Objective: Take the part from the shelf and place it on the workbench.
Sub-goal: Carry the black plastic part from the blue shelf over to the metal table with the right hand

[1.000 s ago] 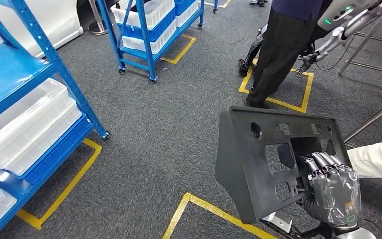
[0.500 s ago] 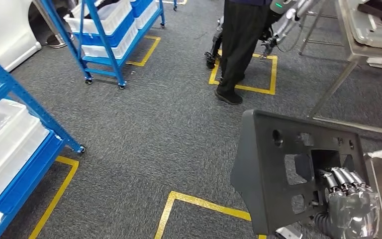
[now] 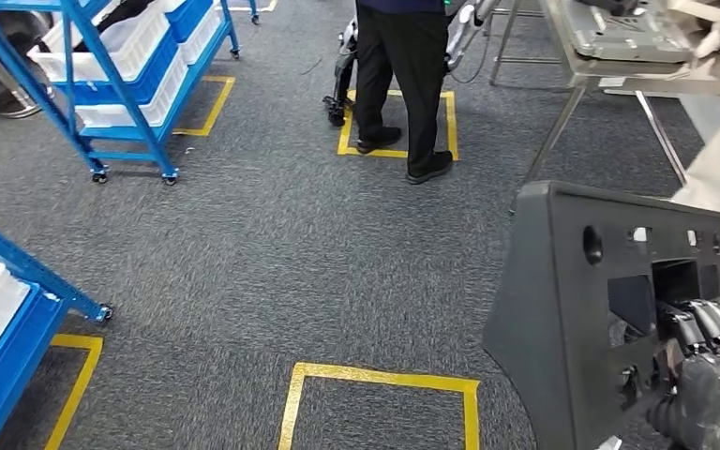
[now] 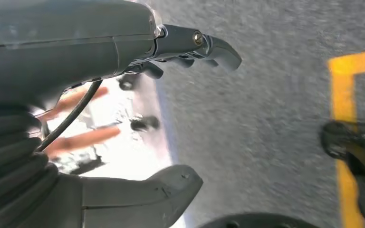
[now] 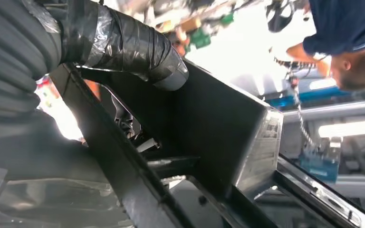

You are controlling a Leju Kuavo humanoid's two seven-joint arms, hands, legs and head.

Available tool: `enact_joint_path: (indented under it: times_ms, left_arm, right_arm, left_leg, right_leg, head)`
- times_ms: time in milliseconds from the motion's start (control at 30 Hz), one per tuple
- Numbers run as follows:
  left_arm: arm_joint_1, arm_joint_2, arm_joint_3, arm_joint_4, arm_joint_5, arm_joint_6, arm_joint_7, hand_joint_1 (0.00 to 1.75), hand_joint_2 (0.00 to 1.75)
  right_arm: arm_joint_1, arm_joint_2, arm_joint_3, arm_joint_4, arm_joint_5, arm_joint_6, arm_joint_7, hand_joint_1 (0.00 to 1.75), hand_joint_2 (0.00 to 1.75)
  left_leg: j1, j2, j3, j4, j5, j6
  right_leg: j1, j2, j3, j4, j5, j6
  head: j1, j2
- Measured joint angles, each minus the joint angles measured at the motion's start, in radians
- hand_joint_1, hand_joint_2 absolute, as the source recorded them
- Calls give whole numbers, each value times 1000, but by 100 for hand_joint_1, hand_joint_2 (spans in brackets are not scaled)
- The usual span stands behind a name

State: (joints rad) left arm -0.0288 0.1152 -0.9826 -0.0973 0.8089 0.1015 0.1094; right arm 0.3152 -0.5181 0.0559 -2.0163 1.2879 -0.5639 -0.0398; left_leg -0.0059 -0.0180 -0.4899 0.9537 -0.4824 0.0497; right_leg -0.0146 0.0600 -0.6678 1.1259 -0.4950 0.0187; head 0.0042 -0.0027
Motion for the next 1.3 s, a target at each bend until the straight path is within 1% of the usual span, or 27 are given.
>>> enact_joint_path:
  times_ms: [33, 67, 100, 133, 200, 267, 333, 400, 467, 533, 600, 633, 667, 700, 767, 833, 867, 900, 933, 1000, 1033, 1067, 1133, 1167, 1200, 1267, 1300]
  left_arm:
    - [2, -1, -3, 0, 0, 0, -2, 0, 175]
    - [4, -1, -6, 0, -1, 2, -3, 0, 175]
    - [4, -2, -9, 0, -2, 3, -5, 0, 175]
    - [5, -3, -12, 0, -2, 4, -6, 0, 175]
    - [4, -7, -14, 0, -2, 5, -7, 0, 175]
    - [3, -11, -16, 0, 0, 9, -8, 0, 175]
    - [2, -12, -16, 0, 5, 15, -7, 0, 175]
    - [-5, -19, -17, 0, 10, 21, -2, 0, 175]
    - [-14, -46, -22, -1, 8, 40, -4, 0, 175]
    - [-19, -85, -31, -1, 4, 65, -9, 0, 175]
    - [-21, -108, -37, 0, 2, 80, -9, 0, 175]
    - [-22, -120, -40, 0, -2, 96, 0, 0, 175]
    - [-24, -132, -42, 1, -8, 117, 16, 0, 175]
    - [-26, -144, -46, 1, -15, 142, 37, 0, 175]
    - [-30, -165, -57, 1, -25, 185, 69, 0, 175]
    - [-31, -175, -65, 1, -23, 207, 76, 0, 175]
    - [-32, -179, -66, 1, -20, 215, 77, 0, 175]
    - [-33, -182, -66, 1, -14, 220, 82, 0, 175]
    - [-34, -184, -66, 1, -7, 223, 88, 0, 175]
    - [-35, -186, -66, 1, 5, 225, 103, 0, 175]
    - [-34, -186, -66, 1, 10, 225, 107, 0, 175]
    - [-33, -187, -66, 1, 15, 225, 109, 0, 175]
    - [-30, -186, -66, 1, 28, 225, 110, 0, 175]
    - [-30, -186, -66, 1, 34, 226, 110, 0, 175]
    - [-29, -187, -66, 1, 40, 226, 111, 0, 175]
    - [-29, -187, -66, 2, 43, 225, 113, 0, 175]
    - [-29, -187, -66, 2, 41, 224, 116, 0, 175]
  right_arm:
    - [-2, -2, -9, -1, -9, 0, -4, 175, 175]
    - [-3, -3, -18, -1, -18, 0, -8, 175, 175]
    - [-3, -3, -27, -1, -27, -1, -13, 175, 175]
    - [-1, -4, -37, -1, -34, -1, -17, 175, 175]
    - [0, -6, -54, -1, -42, -1, -22, 175, 175]
    - [0, -8, -63, -1, -42, 2, -27, 175, 175]
    - [-9, -5, -62, 0, -24, 18, -36, 175, 175]
    - [-25, 4, -49, 5, 15, 37, -31, 175, 175]
    - [-32, 13, -32, 9, 56, 43, -7, 175, 175]
    - [-31, 20, -22, 10, 79, 43, 11, 175, 175]
    - [-31, 27, -13, 10, 87, 42, 18, 175, 175]
    - [-28, 31, -10, 10, 91, 42, 22, 175, 175]
    - [-21, 34, -7, 7, 96, 42, 30, 175, 175]
    - [-12, 37, -6, 2, 101, 43, 39, 175, 175]
    - [3, 42, -5, -13, 103, 54, 55, 175, 175]
    - [6, 42, -4, -24, 91, 77, 61, 175, 175]
    - [6, 42, -4, -26, 85, 87, 62, 175, 175]
    - [6, 42, -3, -26, 81, 96, 61, 175, 175]
    - [2, 43, -2, -25, 81, 103, 59, 175, 175]
    - [-25, 49, 9, -18, 99, 116, 54, 175, 175]
    - [-44, 56, 19, -10, 112, 124, 52, 175, 175]
    - [-62, 63, 31, -1, 124, 129, 52, 175, 175]
    - [-93, 78, 55, 22, 143, 139, 56, 175, 175]
    - [-111, 86, 69, 37, 152, 143, 61, 175, 175]
    - [-132, 93, 86, 52, 161, 147, 68, 175, 175]
    - [-166, 104, 121, 76, 174, 149, 88, 175, 175]
    - [-172, 107, 134, 83, 175, 146, 99, 175, 175]
  left_leg:
    - [-2, 16, -2, -3, 3, 3]
    - [-3, 31, -5, -1, 4, 5]
    - [-3, 46, -9, 3, 3, 4]
    - [-2, 61, -12, 6, 1, 3]
    - [1, 87, -16, 17, -6, -5]
    - [2, 108, -20, 36, -21, -19]
    - [0, 125, -22, 49, -32, -32]
    - [2, 136, -17, 53, -35, -40]
    - [7, 98, -29, 87, -64, -49]
    - [10, 41, -76, 191, -126, -54]
    - [8, 24, -137, 318, -173, -50]
    - [5, 20, -154, 349, -173, -45]
    - [0, 16, -151, 337, -151, -37]
    - [-5, 6, -131, 287, -114, -28]
    - [-15, -51, -71, 145, -43, -9]
    - [-20, -95, -38, 66, -18, 2]
    - [-22, -94, -35, 59, -19, 6]
    - [-23, -80, -32, 50, -14, 9]
    - [-22, -64, -27, 38, -7, 11]
    - [-20, -27, -21, 10, 10, 19]
    - [-19, -8, -20, 4, 15, 21]
    - [-20, 8, -24, 3, 16, 23]
    - [-21, 40, -31, 9, 14, 22]
    - [-20, 55, -35, 13, 13, 20]
    - [-19, 68, -37, 17, 11, 17]
    - [-20, 89, -41, 31, 3, 8]
    - [-22, 95, -42, 39, -1, 3]
  right_leg:
    - [3, -29, -26, 59, -37, 2]
    - [2, -42, -52, 120, -68, 4]
    - [-1, -49, -68, 163, -84, 8]
    - [-5, -53, -67, 175, -81, 12]
    - [-14, -72, -7, 83, -33, 22]
    - [-15, -104, 64, -36, 3, 21]
    - [-10, -108, 83, -72, 6, 6]
    - [-8, -86, 78, -71, 10, -8]
    - [-10, -70, 74, -74, 15, -19]
    - [-10, -56, 70, -75, 19, -27]
    - [-5, -37, 66, -75, 22, -31]
    - [-2, -25, 65, -74, 23, -33]
    - [0, -13, 66, -74, 23, -33]
    - [1, 0, 66, -73, 24, -33]
    - [0, 23, 66, -73, 26, -31]
    - [-7, 49, 58, -74, 33, -22]
    - [-10, 64, 54, -76, 37, -15]
    - [-13, 80, 51, -80, 43, -7]
    - [-12, 75, 47, -78, 43, -2]
    - [-5, 21, 22, -36, 11, 2]
    - [-3, -17, -2, 15, -22, 2]
    - [-3, -41, -29, 76, -56, 5]
    - [-8, -55, -66, 167, -88, 13]
    - [-12, -59, -60, 164, -78, 17]
    - [-15, -66, -32, 121, -52, 21]
    - [-17, -99, 48, -12, -4, 24]
    - [-16, -113, 75, -57, 7, 19]
  head:
    - [0, 0]
    - [0, 0]
    - [0, 0]
    - [0, 0]
    - [0, 0]
    - [0, 0]
    - [0, 0]
    - [0, 0]
    - [0, 0]
    - [-1, 0]
    - [-1, 0]
    - [-1, 0]
    - [-1, 0]
    - [-1, 0]
    - [-1, 0]
    - [-1, 0]
    - [-1, 0]
    - [-1, 0]
    - [-1, 0]
    - [1, 0]
    - [1, 0]
    - [2, 0]
    - [2, 0]
    - [2, 0]
    - [2, 0]
    - [2, 0]
    - [2, 0]
